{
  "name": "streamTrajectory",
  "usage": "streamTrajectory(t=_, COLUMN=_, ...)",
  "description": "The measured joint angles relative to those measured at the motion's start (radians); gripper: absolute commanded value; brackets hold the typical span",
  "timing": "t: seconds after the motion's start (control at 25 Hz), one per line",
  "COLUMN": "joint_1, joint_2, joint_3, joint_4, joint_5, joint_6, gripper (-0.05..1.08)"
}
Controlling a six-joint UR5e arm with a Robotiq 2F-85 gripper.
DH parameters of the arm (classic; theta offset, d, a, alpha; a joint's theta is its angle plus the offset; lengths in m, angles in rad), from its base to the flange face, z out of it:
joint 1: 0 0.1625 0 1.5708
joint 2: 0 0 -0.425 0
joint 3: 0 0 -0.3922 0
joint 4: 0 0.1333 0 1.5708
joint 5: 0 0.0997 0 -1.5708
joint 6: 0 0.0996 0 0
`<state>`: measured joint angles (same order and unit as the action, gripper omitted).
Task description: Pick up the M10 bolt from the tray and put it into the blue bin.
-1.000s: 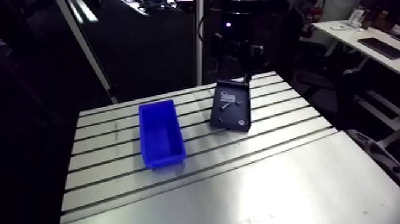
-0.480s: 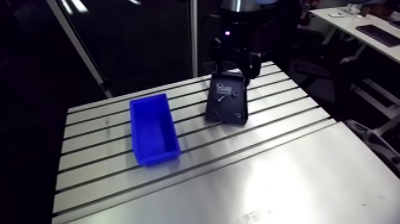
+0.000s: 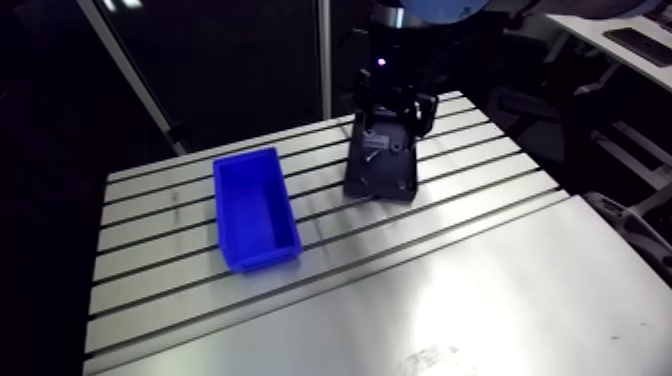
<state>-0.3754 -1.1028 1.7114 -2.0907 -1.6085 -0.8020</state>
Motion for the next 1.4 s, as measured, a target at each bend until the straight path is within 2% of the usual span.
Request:
streamTrajectory(t=0.2, joint_1=0.001, joint_2=0.007, joint_3=0.007, joint_4=-0.022, joint_5=0.000, joint_6=0.002, gripper=0.27)
streamTrajectory(t=0.52, joint_1=0.003, joint_2=0.021, joint_3=0.024, joint_4=-0.069, joint_5=0.000, joint_6=0.004, gripper=0.29)
streamTrajectory(t=1.4, joint_1=0.006, joint_2=0.049, joint_3=0.034, joint_4=-0.104, joint_5=-0.001, joint_6=0.004, gripper=0.39)
